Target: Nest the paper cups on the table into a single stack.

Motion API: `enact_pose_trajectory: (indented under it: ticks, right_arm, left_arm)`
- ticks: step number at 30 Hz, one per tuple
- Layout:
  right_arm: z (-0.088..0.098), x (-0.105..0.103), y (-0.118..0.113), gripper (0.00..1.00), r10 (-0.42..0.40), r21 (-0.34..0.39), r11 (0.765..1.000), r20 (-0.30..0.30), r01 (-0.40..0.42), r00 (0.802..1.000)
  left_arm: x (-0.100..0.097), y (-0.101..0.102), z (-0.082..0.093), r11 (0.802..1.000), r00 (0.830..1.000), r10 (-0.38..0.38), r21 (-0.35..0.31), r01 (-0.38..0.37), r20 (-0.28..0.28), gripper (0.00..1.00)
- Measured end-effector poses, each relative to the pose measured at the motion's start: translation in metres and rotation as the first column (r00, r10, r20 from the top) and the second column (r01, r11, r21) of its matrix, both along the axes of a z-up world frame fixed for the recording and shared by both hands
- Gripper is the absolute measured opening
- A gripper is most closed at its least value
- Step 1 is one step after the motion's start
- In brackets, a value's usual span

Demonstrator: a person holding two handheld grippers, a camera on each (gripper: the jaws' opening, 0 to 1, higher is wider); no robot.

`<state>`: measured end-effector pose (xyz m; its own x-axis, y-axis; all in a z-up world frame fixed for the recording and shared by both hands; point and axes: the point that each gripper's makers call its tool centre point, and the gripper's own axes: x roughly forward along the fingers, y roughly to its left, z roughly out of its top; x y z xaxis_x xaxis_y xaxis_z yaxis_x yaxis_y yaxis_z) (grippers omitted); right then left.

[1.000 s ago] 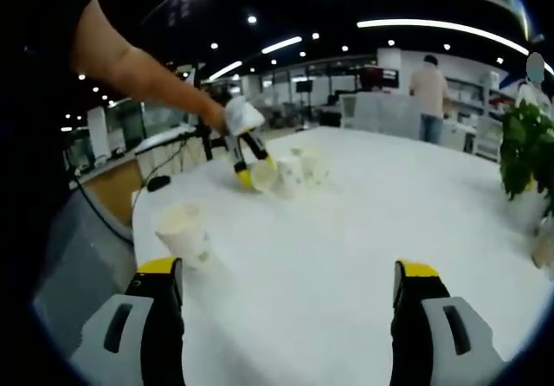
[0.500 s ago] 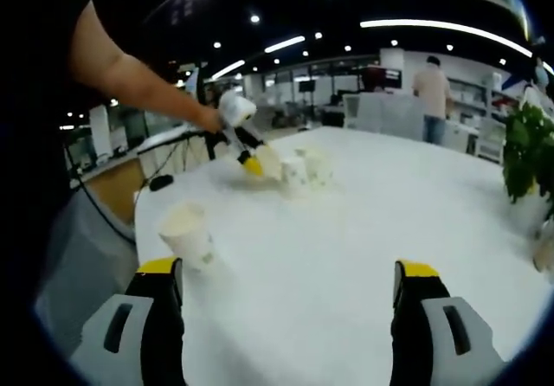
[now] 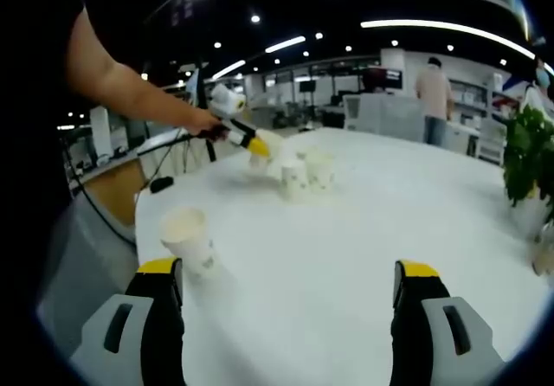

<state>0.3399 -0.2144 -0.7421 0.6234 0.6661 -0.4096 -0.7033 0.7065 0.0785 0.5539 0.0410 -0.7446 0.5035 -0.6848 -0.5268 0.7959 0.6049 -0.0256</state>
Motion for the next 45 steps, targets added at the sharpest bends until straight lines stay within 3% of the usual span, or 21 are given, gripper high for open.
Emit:
enact_pose_trajectory:
  ticks: [5, 11, 15, 30, 45]
  right_arm:
    - [0.005, 0.005, 0.002, 1.0, -0.003, 0.014, 1.0, 0.012, 0.003, 1.0]
    - [0.008, 0.008, 0.003, 1.0, -0.004, 0.021, 1.0, 0.018, 0.003, 1.0]
    - [0.009, 0.009, 0.002, 1.0, -0.007, 0.013, 1.0, 0.025, 0.006, 1.0]
    - [0.014, 0.016, -0.001, 1.0, -0.03, 0.031, 0.999, 0.032, 0.029, 0.999]
    - [0.019, 0.019, -0.006, 1.0, -0.035, 0.022, 0.999, 0.066, 0.034, 0.997]
  left_arm:
    - [0.009, -0.009, 0.028, 0.99, 0.997, 0.059, -0.13, -0.052, 0.051, 0.42]
    - [0.019, -0.017, 0.066, 0.949, 0.985, 0.146, -0.293, -0.113, 0.093, 0.43]
    - [0.025, -0.017, 0.082, 0.926, 0.975, 0.188, -0.352, -0.136, 0.117, 0.43]
    - [0.022, -0.026, 0.096, 0.924, 0.97, 0.173, -0.369, -0.099, 0.172, 0.42]
    - [-0.001, -0.047, 0.111, 0.931, 0.965, 0.132, -0.363, -0.042, 0.225, 0.43]
